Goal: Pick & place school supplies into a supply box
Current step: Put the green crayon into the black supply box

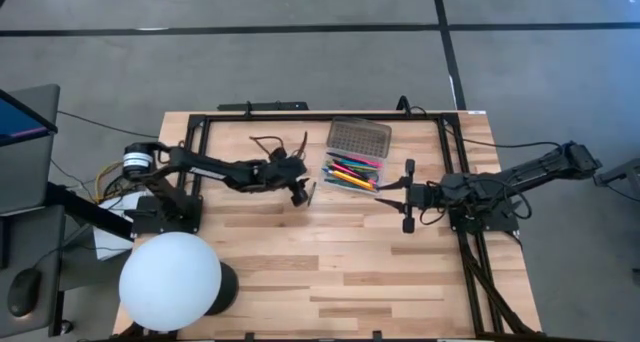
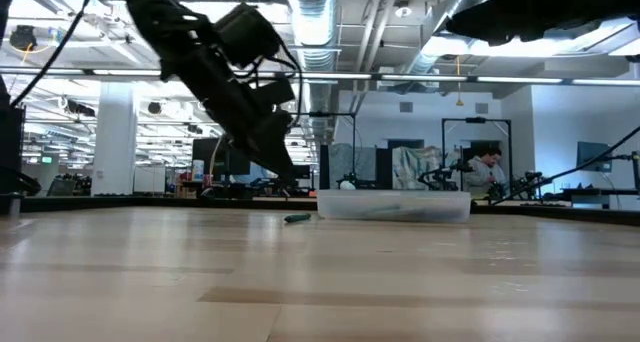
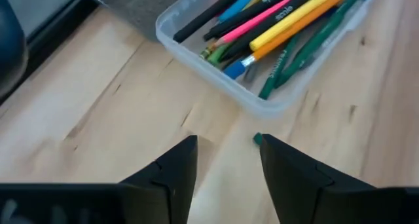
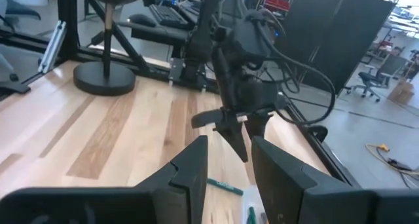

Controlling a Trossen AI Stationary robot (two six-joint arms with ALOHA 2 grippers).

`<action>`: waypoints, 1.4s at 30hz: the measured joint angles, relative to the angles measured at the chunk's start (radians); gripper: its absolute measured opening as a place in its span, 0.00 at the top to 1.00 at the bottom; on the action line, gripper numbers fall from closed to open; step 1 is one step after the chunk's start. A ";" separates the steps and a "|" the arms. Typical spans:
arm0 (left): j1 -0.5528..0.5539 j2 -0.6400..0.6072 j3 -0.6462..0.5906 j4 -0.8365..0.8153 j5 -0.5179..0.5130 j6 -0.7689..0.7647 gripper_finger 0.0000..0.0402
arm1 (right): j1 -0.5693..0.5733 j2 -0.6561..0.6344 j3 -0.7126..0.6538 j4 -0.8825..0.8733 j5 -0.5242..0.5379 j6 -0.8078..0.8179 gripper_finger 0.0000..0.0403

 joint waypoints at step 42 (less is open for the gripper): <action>-0.006 0.188 0.057 0.017 0.091 -0.169 0.52 | -0.025 0.007 0.000 -0.022 -0.004 0.035 0.73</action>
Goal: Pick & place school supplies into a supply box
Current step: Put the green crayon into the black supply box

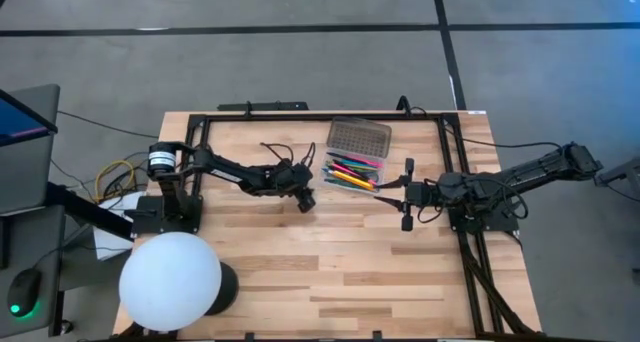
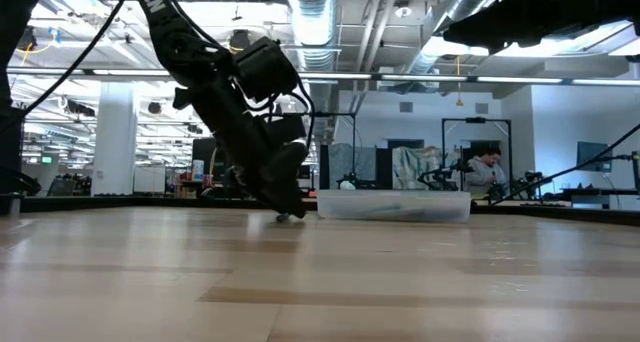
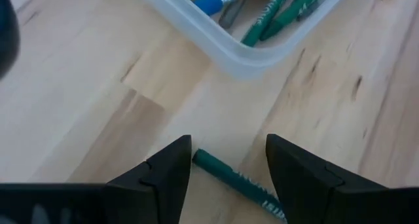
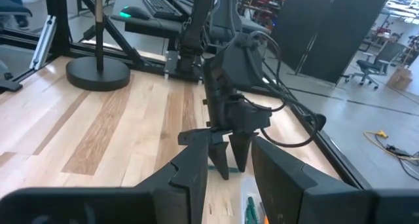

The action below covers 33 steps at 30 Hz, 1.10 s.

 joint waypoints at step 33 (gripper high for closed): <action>0.006 0.003 0.187 -0.463 -0.002 -0.206 0.57 | 0.000 0.007 0.000 0.001 0.000 0.010 0.73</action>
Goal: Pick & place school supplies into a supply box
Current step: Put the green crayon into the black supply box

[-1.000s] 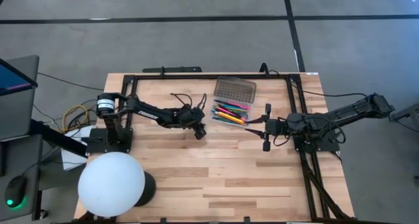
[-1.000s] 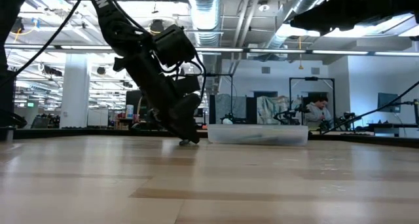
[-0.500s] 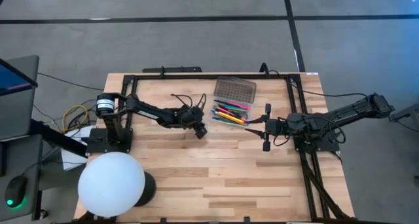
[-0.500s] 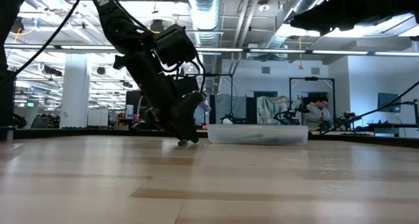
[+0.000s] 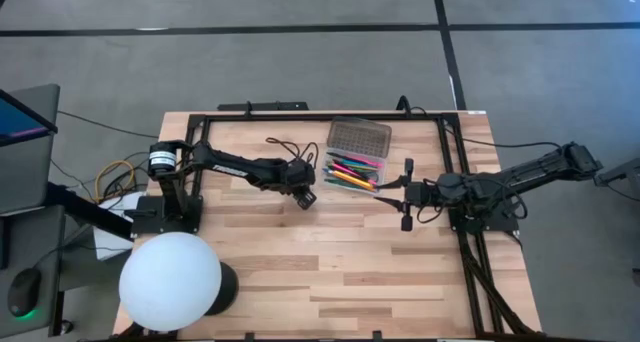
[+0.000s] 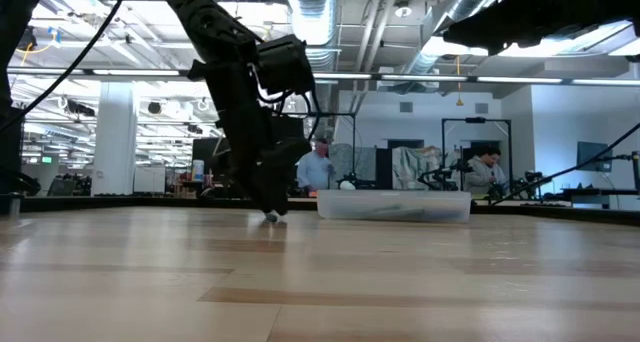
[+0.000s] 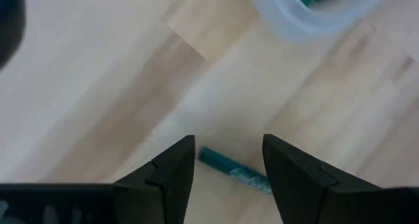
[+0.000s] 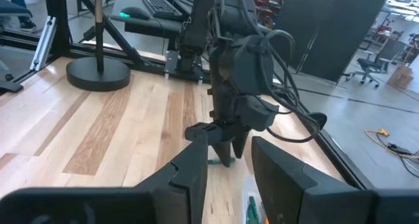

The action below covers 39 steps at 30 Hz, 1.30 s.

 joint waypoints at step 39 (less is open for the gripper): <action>-0.017 -0.004 0.003 -0.052 0.073 0.073 0.57 | -0.014 0.044 0.000 0.007 0.000 -0.011 0.73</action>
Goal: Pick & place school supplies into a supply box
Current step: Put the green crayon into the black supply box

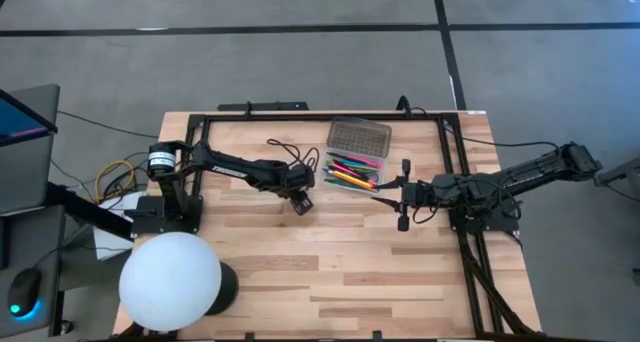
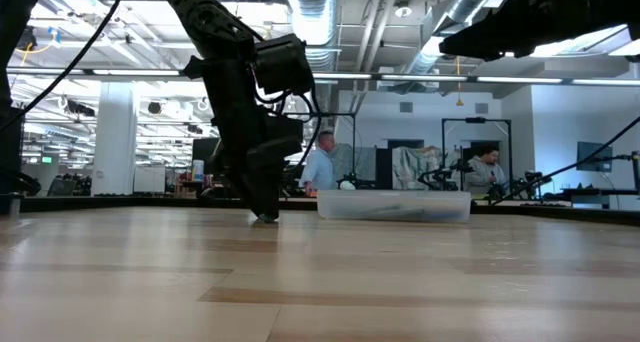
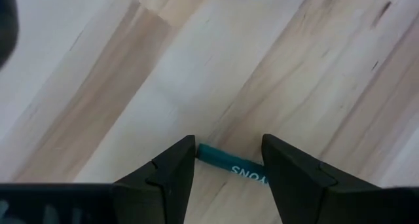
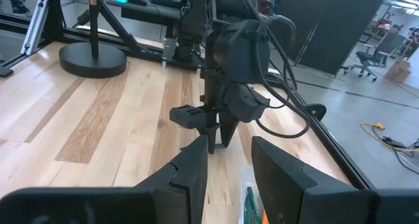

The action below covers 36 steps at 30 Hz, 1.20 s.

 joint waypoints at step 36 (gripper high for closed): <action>-0.066 0.000 0.042 -0.059 -0.056 -0.098 0.57 | 0.000 0.000 0.000 -0.008 0.000 0.011 0.73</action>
